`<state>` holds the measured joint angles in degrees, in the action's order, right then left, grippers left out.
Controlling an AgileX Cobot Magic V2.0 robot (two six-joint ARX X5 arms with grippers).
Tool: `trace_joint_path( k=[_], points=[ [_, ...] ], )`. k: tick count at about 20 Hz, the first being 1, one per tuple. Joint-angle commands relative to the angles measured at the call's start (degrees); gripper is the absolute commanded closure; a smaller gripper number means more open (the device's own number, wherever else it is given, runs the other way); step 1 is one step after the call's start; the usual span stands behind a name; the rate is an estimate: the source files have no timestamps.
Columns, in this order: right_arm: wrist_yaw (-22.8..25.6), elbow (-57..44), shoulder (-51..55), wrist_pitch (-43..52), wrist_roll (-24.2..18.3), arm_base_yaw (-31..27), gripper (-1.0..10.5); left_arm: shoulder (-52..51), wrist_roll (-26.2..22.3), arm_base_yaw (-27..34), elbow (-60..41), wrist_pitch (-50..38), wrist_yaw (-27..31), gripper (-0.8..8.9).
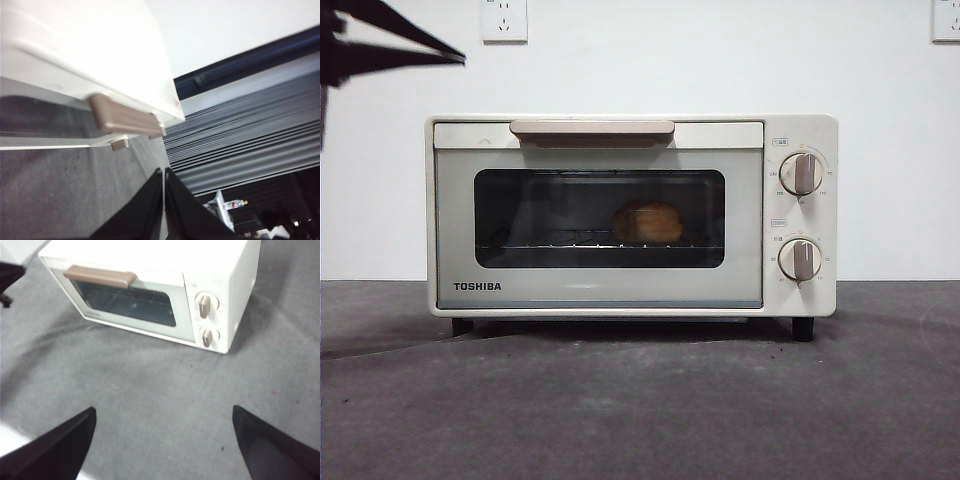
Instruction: The left arm flap open the oven, the right arm pick bread and place it into oven, the left arm flap close the oven
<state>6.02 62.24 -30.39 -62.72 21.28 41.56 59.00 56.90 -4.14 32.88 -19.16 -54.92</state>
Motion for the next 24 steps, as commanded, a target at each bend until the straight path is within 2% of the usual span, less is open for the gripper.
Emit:
trace_joint_path(
  k=[1,4,7,12,17,21,24],
  points=[
    [0.04,1.09,-0.17,1.7,-1.05,0.46,5.1,-4.85,-8.11,0.0,0.83,6.47,-0.46,8.03],
    [-0.02,1.09,-0.17,3.69,-2.91,0.46,5.1,-12.66,-16.94,0.02,0.85,17.55,0.74,8.03],
    [-0.22,1.09,-0.17,4.11,-5.16,0.46,5.1,-21.29,-25.11,0.0,1.66,30.12,6.4,8.02],
    [-0.22,1.09,-0.17,4.11,-7.04,0.46,5.1,-31.32,-36.98,0.0,4.46,44.92,14.93,8.03],
    [-0.2,1.09,-0.17,4.13,-7.02,0.46,5.1,-38.45,-43.54,0.0,7.08,53.59,20.22,8.03],
    [-0.22,1.09,-0.17,4.09,-6.99,0.46,5.1,-42.07,-46.45,0.0,7.89,57.09,20.72,8.03],
    [-0.13,1.09,-0.17,4.04,-7.02,0.46,5.1,-43.12,-51.8,0.0,7.89,58.8,20.92,8.03]
  ],
)
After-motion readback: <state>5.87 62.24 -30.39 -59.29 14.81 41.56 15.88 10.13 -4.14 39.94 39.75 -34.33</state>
